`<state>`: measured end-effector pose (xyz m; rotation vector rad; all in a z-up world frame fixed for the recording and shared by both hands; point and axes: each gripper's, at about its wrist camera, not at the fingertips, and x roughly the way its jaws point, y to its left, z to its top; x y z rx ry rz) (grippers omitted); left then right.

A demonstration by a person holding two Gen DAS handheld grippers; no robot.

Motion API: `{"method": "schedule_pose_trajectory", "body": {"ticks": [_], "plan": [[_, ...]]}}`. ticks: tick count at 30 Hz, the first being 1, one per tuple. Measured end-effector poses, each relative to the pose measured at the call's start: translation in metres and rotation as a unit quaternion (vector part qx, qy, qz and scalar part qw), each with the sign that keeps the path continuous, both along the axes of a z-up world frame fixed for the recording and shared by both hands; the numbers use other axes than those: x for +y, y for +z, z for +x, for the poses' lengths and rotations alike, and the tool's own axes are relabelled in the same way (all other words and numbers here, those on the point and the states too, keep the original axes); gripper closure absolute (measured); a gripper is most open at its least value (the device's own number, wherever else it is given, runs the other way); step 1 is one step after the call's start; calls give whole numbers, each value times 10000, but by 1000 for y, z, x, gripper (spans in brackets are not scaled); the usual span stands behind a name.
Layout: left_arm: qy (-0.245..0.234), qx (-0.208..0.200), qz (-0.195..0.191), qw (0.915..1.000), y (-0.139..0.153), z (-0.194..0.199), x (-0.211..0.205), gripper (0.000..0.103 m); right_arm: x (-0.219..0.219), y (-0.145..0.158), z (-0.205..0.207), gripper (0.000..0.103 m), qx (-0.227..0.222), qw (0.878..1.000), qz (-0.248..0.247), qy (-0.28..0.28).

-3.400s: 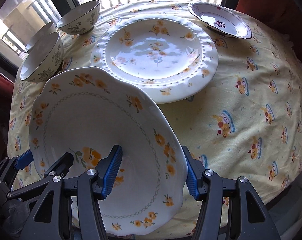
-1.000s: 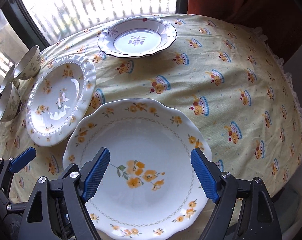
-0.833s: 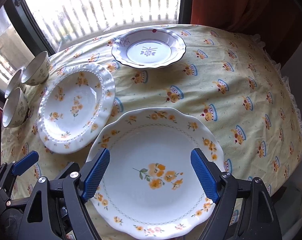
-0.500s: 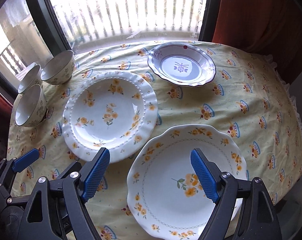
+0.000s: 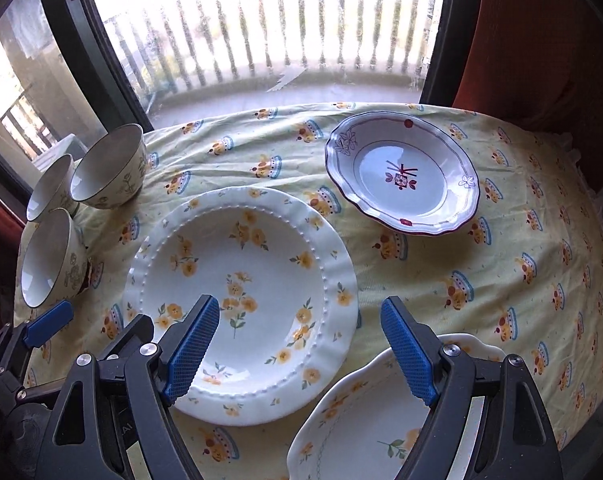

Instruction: Organize plates and bowls

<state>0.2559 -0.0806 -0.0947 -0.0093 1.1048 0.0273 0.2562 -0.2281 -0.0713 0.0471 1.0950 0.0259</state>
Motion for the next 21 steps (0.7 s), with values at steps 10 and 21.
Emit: {"method": "schedule_pose_trajectory", "body": {"ticks": [10,21], "plan": [[68,312,69,9995,-39,35,-8,14,-8,-45,45,18,353,9994,19,-52],[-83,447,-13,9990,-55,43,-3,19,-3,-66,55,22,603,9982,11,-27]]}}
